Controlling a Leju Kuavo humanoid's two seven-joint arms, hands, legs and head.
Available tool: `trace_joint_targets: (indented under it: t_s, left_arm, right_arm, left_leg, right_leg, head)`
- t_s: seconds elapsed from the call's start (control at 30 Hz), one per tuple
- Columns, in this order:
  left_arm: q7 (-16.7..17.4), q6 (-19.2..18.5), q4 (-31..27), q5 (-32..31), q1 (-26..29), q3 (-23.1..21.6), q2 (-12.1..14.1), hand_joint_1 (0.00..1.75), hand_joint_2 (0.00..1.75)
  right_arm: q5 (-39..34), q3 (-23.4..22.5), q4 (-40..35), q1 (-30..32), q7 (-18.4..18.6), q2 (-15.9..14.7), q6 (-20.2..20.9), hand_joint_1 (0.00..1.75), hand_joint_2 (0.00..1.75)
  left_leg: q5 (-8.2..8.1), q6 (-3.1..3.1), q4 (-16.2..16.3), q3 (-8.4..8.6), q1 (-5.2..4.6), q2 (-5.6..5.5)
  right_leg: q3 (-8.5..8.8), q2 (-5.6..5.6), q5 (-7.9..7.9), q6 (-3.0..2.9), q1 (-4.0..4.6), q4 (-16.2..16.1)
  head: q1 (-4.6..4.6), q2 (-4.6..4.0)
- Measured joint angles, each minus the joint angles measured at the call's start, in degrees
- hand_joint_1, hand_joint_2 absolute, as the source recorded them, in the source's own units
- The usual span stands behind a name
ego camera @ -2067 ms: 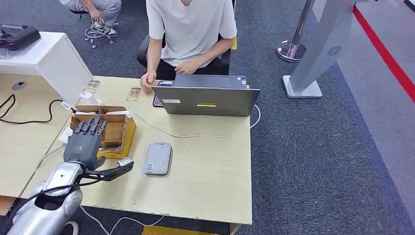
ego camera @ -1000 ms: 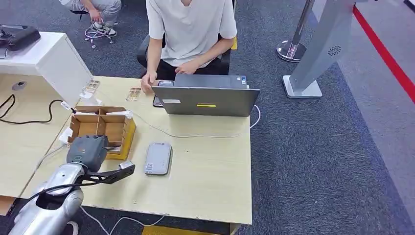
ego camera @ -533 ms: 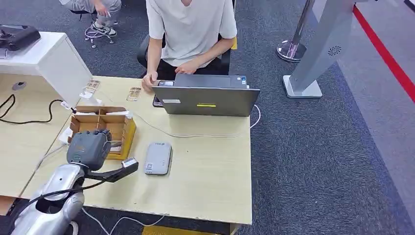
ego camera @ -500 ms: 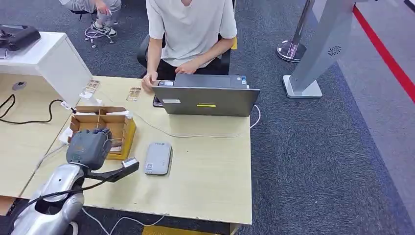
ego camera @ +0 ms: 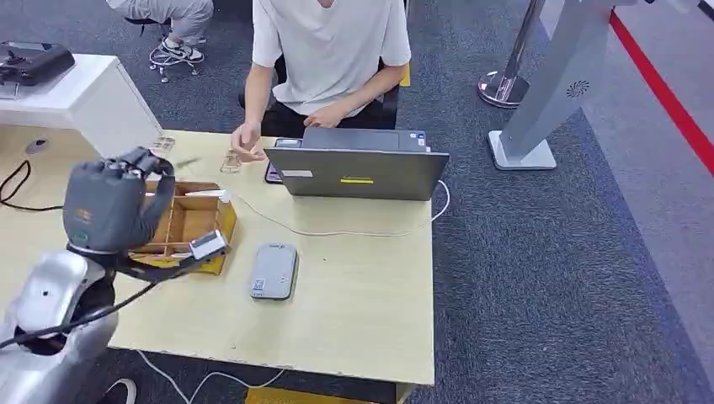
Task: Pass the card to the sensor for recognition and then transmit it.
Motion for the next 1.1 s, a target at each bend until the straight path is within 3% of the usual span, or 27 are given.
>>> trace_joint_targets:
  t_s: [0.07,0.13,0.33,0.47,0.6,0.63,0.83,1.1]
  left_arm:
    - [0.1,5.4,8.7,-4.3,-7.4,0.9,-0.2,1.75,1.75]
    - [-0.2,8.2,16.9,-6.3,-12.9,1.9,-0.3,1.75,1.75]
    - [0.7,9.9,38.2,-8.0,-23.6,2.8,-0.6,1.75,1.75]
    - [1.2,10.2,45.9,-7.3,-26.0,2.9,-1.1,1.75,1.75]
    - [1.2,10.5,48.9,-6.5,-26.2,3.0,-1.4,1.75,1.75]
    - [1.2,10.3,49.5,-6.0,-26.2,3.0,-1.4,0.00,1.75]
    - [0.5,8.9,51.2,-3.9,-25.8,3.6,-1.3,0.00,1.75]
    - [-0.1,9.8,52.2,-1.7,-24.2,4.3,-1.3,0.00,1.75]
  right_arm:
    - [1.8,1.1,0.0,-0.4,0.6,0.0,0.6,0.00,0.00]
    - [2.6,1.7,0.0,-0.7,1.0,0.0,1.0,0.00,0.00]
    - [3.2,3.0,0.0,-1.3,1.7,0.0,1.3,0.00,0.00]
    - [3.2,3.3,0.0,-1.4,1.9,0.0,1.2,0.00,0.00]
    - [3.2,3.5,0.0,-1.3,2.1,0.0,1.2,0.00,0.00]
    - [3.2,3.5,0.0,-1.3,2.2,0.0,1.2,0.00,0.00]
    - [3.2,3.5,0.0,-1.3,2.2,0.0,1.2,0.00,0.00]
    - [3.2,3.5,0.0,-1.2,2.3,0.0,1.0,0.00,0.00]
  left_leg:
    - [0.18,-0.05,0.0,0.01,0.00,0.03]
    - [0.23,-0.11,0.0,0.01,0.01,0.15]
    - [0.27,-0.12,0.0,-0.01,0.01,0.26]
    - [0.26,-0.11,0.0,-0.07,0.01,0.25]
    - [0.25,-0.10,0.0,-0.13,0.01,0.25]
    - [0.24,-0.10,0.0,-0.13,0.01,0.25]
    - [0.25,-0.10,0.0,-0.15,0.01,0.24]
    - [0.25,-0.10,0.0,-0.16,0.01,0.24]
  right_leg:
    - [0.03,0.02,0.20,-0.15,0.01,0.0]
    - [-0.03,0.16,0.25,-0.16,0.01,0.1]
    - [-0.12,0.28,0.32,-0.21,0.01,0.1]
    - [-0.15,0.28,0.31,-0.21,0.01,0.1]
    - [-0.20,0.28,0.31,-0.20,0.01,0.1]
    - [-0.20,0.28,0.31,-0.20,0.01,0.1]
    - [-0.21,0.26,0.31,-0.20,0.01,0.1]
    - [-0.21,0.26,0.31,-0.20,0.01,0.1]
  head:
    - [0.11,0.00]
    - [-0.07,0.00]
    - [-0.13,0.00]
    - [-0.13,0.00]
    - [-0.13,0.00]
    - [-0.13,0.00]
    - [-0.13,0.00]
    - [-0.13,0.00]
